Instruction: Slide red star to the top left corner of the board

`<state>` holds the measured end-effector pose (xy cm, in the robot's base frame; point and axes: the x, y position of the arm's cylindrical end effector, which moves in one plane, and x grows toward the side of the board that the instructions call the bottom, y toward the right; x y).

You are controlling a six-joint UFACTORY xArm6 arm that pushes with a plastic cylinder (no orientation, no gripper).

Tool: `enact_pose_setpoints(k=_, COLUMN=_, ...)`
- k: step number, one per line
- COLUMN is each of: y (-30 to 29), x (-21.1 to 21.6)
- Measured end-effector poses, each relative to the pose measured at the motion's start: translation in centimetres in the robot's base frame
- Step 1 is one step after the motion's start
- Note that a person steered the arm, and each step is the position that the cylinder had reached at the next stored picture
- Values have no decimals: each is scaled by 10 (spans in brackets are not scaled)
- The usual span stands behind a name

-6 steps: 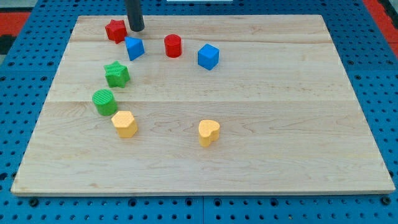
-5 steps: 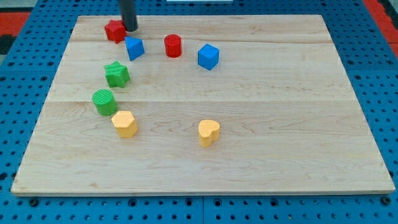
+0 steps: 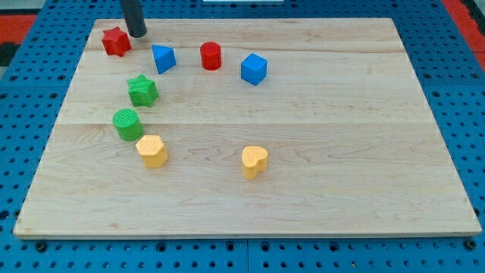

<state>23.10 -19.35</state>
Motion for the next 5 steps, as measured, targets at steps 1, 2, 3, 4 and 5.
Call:
enact_pose_setpoints(k=1, y=-29, x=0)
enact_pose_setpoints(k=2, y=-13, x=8)
enact_pose_setpoints(k=3, y=19, x=24)
enact_pose_setpoints(k=4, y=26, x=67)
enact_pose_setpoints(k=5, y=71, x=90)
